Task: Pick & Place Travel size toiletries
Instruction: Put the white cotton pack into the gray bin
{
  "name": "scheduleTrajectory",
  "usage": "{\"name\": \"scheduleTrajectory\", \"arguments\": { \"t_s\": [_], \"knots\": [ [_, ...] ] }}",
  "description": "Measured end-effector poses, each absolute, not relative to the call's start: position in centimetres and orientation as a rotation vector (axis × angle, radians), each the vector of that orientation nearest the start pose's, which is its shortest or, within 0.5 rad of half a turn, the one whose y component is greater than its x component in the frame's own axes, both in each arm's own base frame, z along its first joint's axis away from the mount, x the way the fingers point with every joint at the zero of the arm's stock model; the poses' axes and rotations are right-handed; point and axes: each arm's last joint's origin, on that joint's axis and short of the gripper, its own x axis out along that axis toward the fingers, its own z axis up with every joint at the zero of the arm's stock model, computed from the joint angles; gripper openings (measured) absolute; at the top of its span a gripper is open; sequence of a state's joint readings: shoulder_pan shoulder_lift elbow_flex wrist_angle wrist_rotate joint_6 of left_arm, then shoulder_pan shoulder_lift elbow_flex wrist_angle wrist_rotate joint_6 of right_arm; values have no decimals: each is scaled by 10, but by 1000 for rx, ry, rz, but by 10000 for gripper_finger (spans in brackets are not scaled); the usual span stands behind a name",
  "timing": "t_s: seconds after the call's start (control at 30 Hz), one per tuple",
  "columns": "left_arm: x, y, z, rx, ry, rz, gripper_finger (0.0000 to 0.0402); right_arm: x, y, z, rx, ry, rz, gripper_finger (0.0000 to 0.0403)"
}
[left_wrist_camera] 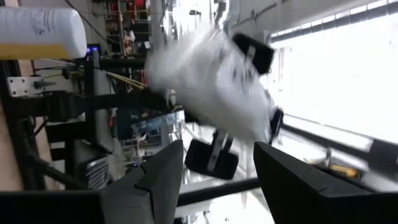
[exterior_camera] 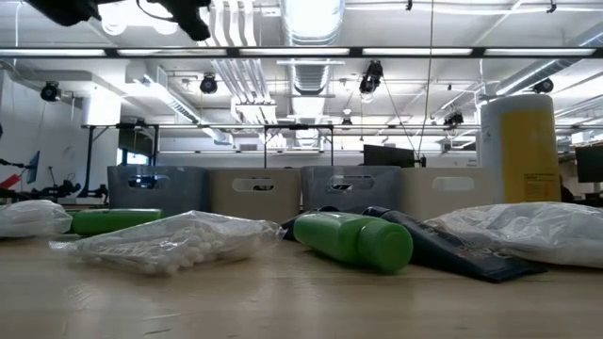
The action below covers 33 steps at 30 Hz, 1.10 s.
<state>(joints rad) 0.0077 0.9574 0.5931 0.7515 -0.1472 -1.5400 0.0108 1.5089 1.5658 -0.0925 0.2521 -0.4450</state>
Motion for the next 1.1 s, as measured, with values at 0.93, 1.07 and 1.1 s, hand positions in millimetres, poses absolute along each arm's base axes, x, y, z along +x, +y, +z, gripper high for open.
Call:
{"name": "scheduleTrajectory", "arguments": {
  "t_s": [0.93,1.07,1.1],
  "knots": [
    [245,36,355,-1860,-452,-260,202,340,-2,451,-616,-31,-210,8],
    [244,39,355,-1932,-463,-275,202,341,-2,450,-592,-31,-208,8],
    [244,40,355,-1957,-466,-281,202,341,-2,450,-584,-32,-208,8]
  ]
}}
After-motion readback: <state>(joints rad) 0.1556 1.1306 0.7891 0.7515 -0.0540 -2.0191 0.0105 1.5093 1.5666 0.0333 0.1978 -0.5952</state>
